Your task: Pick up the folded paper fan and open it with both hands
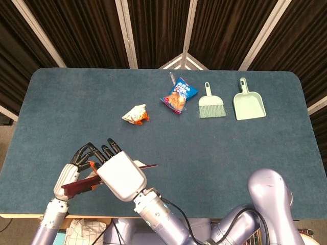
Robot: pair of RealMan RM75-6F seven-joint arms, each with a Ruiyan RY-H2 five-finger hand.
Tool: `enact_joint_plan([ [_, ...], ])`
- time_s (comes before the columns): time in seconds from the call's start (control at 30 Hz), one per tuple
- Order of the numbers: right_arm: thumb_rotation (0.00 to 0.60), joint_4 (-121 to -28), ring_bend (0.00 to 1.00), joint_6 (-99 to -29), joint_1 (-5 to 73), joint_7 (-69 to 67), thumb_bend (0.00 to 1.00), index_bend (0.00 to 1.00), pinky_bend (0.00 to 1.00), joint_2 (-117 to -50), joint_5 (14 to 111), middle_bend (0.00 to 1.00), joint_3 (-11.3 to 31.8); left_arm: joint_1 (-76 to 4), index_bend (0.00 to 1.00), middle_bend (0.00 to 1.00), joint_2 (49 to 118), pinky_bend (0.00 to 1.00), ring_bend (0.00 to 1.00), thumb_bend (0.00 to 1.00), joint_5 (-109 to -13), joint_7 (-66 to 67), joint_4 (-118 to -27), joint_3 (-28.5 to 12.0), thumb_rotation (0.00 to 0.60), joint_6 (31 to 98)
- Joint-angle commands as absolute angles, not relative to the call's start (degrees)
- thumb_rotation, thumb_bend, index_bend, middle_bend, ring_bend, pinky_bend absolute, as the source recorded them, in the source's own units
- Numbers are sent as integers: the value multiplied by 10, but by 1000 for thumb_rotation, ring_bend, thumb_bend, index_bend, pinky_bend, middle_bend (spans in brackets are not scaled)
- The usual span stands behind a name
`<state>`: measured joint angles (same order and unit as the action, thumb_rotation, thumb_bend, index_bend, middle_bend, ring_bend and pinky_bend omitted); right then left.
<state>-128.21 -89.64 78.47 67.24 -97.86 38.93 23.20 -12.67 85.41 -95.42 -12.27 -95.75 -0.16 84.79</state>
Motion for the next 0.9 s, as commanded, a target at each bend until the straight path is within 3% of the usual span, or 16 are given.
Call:
enact_joint_plan([
  [0.03, 600, -1285, 253, -899, 781, 675, 500, 734, 181, -973, 388, 140, 230, -126, 636, 246, 849, 85, 0, 543, -955, -122, -957, -1, 600, 849],
  [0.9, 600, -1303, 252, -852, 661, 544, 500, 741, 180, -817, 441, 140, 185, -123, 629, 249, 732, 85, 0, 530, -949, -106, -1001, -68, 600, 915],
])
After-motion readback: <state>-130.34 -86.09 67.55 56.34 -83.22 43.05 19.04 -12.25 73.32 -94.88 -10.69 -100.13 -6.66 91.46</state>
